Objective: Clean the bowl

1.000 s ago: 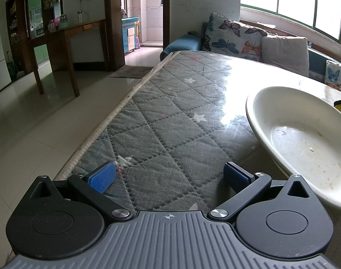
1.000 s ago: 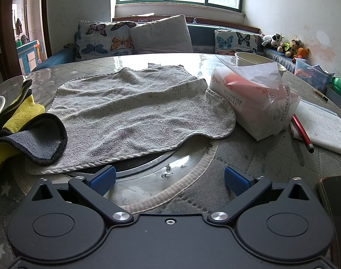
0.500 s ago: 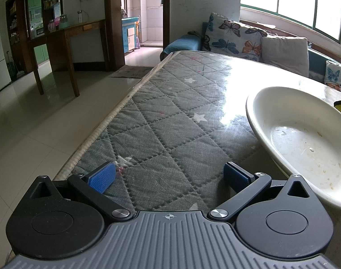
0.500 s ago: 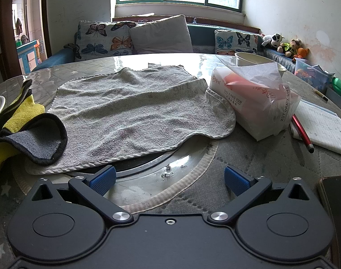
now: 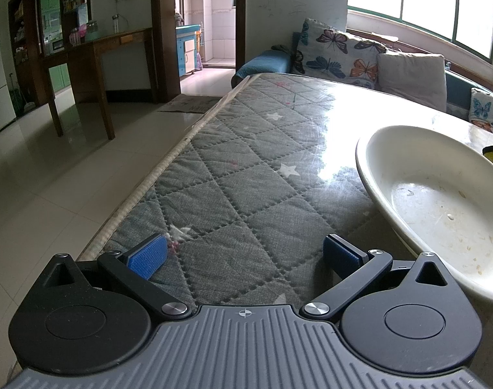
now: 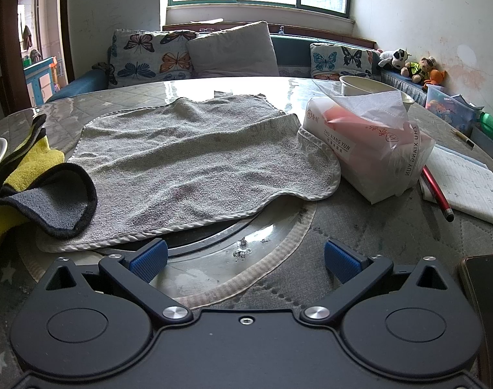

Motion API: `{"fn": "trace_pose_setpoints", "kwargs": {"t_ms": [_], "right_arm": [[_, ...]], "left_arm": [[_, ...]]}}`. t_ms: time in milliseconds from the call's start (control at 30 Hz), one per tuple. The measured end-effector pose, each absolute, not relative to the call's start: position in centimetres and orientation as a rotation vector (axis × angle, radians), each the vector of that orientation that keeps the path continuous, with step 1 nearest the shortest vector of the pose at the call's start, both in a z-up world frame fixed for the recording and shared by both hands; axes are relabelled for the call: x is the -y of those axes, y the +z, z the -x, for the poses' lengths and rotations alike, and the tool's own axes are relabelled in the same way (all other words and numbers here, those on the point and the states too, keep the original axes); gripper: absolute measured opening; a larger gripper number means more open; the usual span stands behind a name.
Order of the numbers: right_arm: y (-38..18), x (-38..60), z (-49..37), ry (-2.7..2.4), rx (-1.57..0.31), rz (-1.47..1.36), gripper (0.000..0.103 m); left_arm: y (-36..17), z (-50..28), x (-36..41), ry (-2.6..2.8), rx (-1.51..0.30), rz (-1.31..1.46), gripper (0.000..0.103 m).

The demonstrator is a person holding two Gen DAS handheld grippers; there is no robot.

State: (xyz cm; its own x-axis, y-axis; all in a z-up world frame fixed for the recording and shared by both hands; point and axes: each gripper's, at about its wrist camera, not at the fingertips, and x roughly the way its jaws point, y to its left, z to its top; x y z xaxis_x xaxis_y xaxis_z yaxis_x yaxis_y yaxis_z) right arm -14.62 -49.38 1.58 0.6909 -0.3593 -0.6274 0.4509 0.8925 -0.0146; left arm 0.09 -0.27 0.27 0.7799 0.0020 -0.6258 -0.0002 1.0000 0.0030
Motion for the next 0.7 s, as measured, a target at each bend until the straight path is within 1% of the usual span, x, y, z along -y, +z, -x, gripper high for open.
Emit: {"fn": "trace_pose_setpoints", "kwargs": {"t_ms": [700], "right_arm": [[1.51, 48.78, 14.34, -0.455, -0.669, -0.145, 0.103]], "left_arm": [[0.28, -0.06, 0.29, 0.001, -0.676, -0.003, 0.103]]}}
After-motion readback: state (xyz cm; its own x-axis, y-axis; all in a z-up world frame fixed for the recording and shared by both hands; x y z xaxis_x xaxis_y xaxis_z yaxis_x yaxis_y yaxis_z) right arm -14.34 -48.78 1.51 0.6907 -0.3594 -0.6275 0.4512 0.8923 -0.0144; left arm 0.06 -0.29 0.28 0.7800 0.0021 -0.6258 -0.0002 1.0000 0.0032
